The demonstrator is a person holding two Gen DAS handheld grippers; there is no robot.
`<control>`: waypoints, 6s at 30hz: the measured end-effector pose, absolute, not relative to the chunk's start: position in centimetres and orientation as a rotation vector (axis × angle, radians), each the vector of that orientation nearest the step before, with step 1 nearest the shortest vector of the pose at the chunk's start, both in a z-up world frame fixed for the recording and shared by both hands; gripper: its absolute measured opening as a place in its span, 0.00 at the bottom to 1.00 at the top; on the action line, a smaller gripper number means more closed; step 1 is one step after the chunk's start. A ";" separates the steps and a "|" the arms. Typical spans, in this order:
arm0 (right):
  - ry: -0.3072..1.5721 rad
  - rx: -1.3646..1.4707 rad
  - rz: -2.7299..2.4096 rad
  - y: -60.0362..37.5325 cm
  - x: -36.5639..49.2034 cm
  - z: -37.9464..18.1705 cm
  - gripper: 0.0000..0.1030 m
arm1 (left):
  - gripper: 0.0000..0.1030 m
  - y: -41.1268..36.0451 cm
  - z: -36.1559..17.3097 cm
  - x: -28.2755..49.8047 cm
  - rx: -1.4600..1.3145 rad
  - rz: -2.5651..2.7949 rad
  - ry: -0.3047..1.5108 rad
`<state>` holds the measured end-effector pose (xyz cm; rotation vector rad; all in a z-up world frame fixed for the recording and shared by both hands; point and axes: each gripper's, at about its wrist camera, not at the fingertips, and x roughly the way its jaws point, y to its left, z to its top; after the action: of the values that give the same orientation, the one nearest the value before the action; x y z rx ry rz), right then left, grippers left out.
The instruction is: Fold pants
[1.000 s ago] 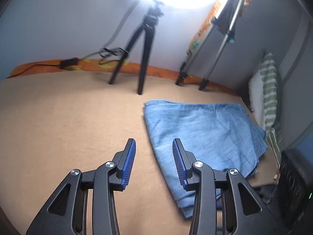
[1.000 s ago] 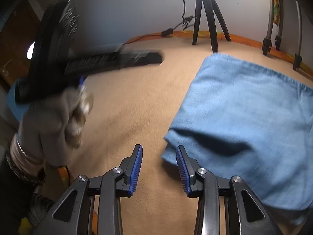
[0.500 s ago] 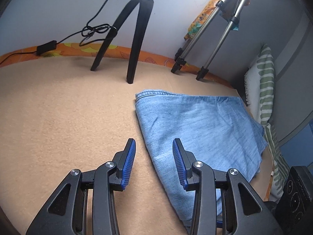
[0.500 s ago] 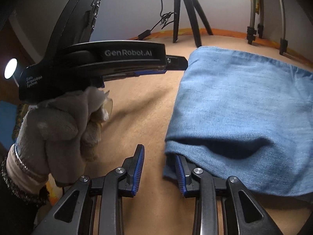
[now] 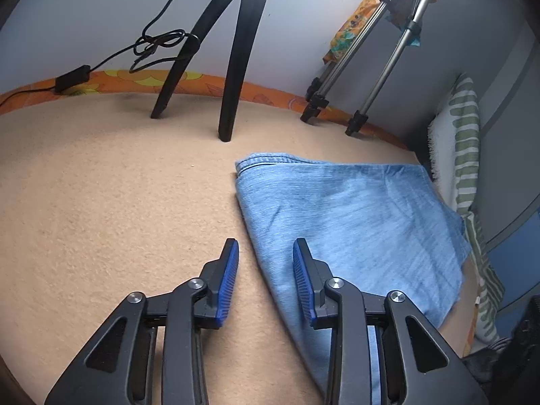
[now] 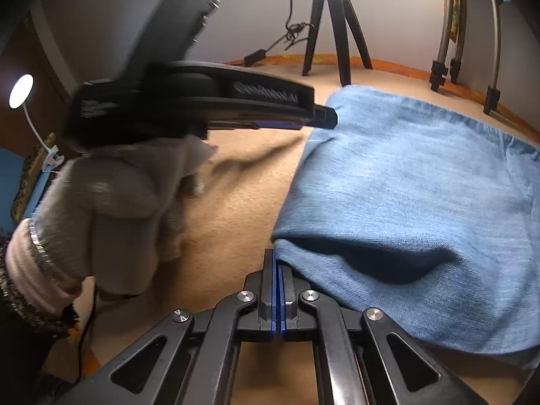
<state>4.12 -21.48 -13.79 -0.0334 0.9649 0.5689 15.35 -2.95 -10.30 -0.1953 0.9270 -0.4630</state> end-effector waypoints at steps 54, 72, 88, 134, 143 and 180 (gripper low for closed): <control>1.196 -0.132 0.468 -16.6 22.8 -11.2 0.48 | 0.46 -5.3 -11.3 4.4 -0.572 -0.389 0.982; 1.237 -0.404 0.390 -13.0 23.2 -15.1 0.16 | 0.45 -6.3 -10.2 4.0 -0.481 -0.372 0.950; 1.180 -0.086 0.476 -20.6 23.9 -9.1 0.02 | 0.31 -7.0 -12.6 5.1 -0.525 -0.413 0.927; 0.904 0.614 0.325 -67.2 25.3 -6.0 0.02 | 0.14 -43.1 -4.7 10.9 -0.118 -0.978 0.844; 0.944 0.681 0.296 -72.8 26.4 -12.6 0.00 | 0.13 -49.0 -9.1 12.6 -0.104 -0.980 0.929; 0.968 0.439 0.314 -72.2 23.3 -14.3 0.02 | 0.09 -55.1 -14.2 11.2 -0.025 -1.035 0.919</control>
<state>23.26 -72.23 -14.34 0.4395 0.9685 0.3140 11.22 -55.14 -14.16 -0.0253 0.9189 -1.0354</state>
